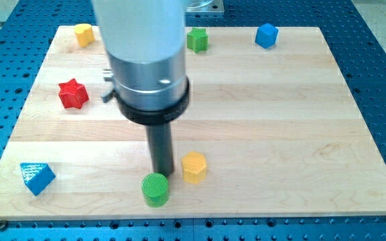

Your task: Push the hexagon to the right center

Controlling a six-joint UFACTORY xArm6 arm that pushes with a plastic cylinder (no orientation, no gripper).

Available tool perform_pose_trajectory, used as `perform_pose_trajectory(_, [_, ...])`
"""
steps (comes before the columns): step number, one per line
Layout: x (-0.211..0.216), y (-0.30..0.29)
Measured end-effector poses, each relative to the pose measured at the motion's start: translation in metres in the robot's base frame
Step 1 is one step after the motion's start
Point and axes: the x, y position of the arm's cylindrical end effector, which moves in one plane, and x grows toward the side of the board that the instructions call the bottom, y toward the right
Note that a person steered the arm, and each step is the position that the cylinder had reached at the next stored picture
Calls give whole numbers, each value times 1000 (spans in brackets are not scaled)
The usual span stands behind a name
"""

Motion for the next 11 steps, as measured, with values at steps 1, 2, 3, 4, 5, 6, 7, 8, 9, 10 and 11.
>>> perform_pose_trajectory(1, [10, 13])
perform_pose_trajectory(2, [25, 44])
perform_pose_trajectory(3, [-3, 104])
perform_pose_trajectory(4, [-83, 136])
perform_pose_trajectory(5, [-106, 190])
perform_pose_trajectory(6, [-108, 225])
perform_pose_trajectory(7, [-102, 181])
perform_pose_trajectory(8, [-126, 167])
perform_pose_trajectory(9, [-157, 209])
perform_pose_trajectory(10, [-157, 242])
perform_pose_trajectory(11, [-157, 216])
